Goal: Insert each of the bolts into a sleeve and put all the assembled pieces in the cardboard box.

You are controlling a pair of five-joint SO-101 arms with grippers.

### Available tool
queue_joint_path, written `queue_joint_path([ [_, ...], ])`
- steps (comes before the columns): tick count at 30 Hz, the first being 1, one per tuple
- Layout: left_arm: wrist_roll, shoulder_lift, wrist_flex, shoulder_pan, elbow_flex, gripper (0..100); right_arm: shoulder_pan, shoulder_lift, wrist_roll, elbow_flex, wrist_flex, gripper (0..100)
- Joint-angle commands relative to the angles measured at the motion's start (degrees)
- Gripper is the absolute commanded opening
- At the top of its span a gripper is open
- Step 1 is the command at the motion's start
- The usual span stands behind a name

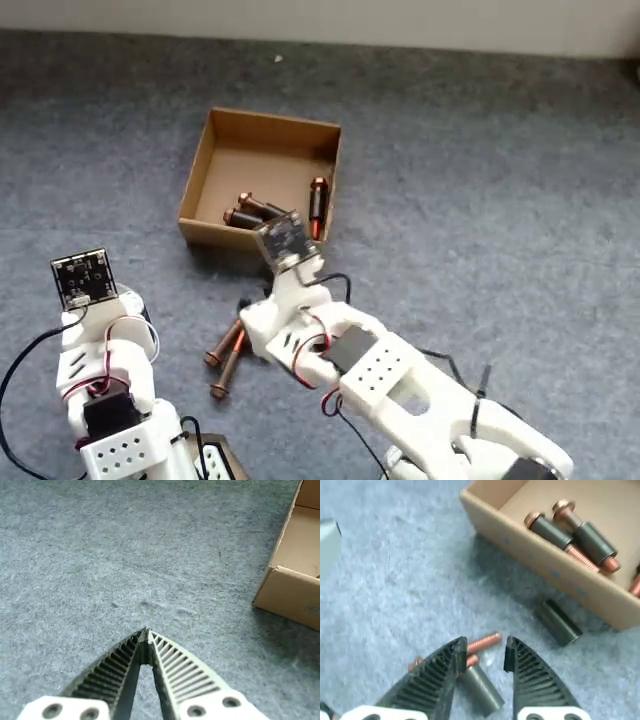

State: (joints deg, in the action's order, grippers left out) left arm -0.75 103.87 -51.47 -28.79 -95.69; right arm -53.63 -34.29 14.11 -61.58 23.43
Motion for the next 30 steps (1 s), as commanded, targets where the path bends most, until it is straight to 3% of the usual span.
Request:
queue_joint_path([
  [1, -0.26, 0.4, 1.23, -0.57, 0.22, 1, -4.35, 4.09, -8.53, 1.19, 4.62, 11.6],
  [12, -0.26, 0.4, 1.23, -0.57, 0.22, 1, -5.58, 21.41, -16.44, 23.96, 30.9, 12.0],
  [25, -0.35, 0.4, 1.23, -0.48, 0.22, 1, -5.49, 38.81, -16.7, 35.38, 31.34, 12.0],
  [30, -0.35, 0.4, 1.23, -0.48, 0.13, 1, -5.41, 40.84, -22.42, 35.38, 31.34, 11.6],
])
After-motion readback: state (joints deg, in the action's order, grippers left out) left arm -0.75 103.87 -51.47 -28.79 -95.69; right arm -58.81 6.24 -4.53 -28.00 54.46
